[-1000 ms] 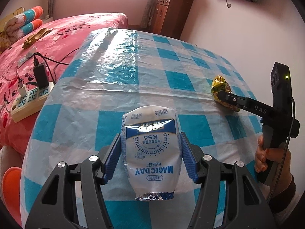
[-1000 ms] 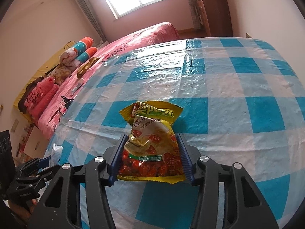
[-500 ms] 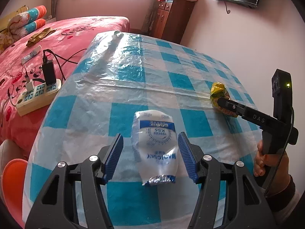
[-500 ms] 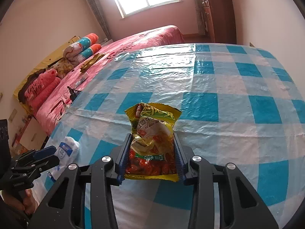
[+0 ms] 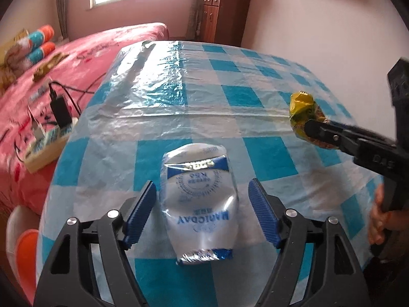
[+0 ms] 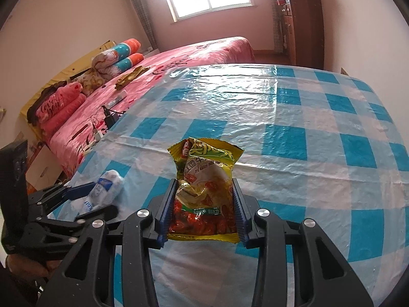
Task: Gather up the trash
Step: 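Lift milk bag and snack bag and carry both over orange bucket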
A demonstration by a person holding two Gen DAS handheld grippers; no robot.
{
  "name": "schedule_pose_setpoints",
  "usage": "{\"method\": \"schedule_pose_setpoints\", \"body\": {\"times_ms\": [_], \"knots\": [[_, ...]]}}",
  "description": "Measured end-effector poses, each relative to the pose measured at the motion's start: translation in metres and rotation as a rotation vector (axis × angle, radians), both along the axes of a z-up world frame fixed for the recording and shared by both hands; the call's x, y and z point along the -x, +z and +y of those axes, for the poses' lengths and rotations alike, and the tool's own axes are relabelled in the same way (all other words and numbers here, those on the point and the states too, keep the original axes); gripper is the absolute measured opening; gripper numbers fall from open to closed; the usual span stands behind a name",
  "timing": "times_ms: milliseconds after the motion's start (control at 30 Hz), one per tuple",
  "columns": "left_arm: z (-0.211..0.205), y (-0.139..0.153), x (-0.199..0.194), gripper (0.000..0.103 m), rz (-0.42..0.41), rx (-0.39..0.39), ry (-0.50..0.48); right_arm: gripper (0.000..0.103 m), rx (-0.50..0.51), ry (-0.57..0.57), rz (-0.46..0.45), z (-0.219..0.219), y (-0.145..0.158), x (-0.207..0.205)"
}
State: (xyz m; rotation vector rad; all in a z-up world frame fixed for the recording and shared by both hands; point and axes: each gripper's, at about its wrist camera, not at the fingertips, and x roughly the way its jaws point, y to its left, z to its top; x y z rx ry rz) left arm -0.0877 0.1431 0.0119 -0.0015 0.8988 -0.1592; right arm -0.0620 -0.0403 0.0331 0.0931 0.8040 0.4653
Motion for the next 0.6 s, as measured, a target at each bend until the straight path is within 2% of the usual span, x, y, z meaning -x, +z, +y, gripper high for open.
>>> {"method": "schedule_pose_setpoints", "body": {"times_ms": [67,167,400,600], "knots": [[0.000,0.000,-0.002,0.073,-0.001,-0.004,0.012,0.042,0.004,0.007,-0.002,0.003,0.001,0.002],[0.002,0.001,-0.003,0.061,-0.004,-0.019,0.032,0.042,0.010,0.020,-0.004,0.009,0.002,0.005],[0.018,0.003,0.004,0.061,-0.002,0.022,0.067,0.042,0.016,0.057,0.000,0.024,0.004,0.013],[0.040,0.010,0.017,0.061,-0.025,0.026,0.128,0.042,0.018,0.104,0.000,0.042,0.006,0.021]]}}
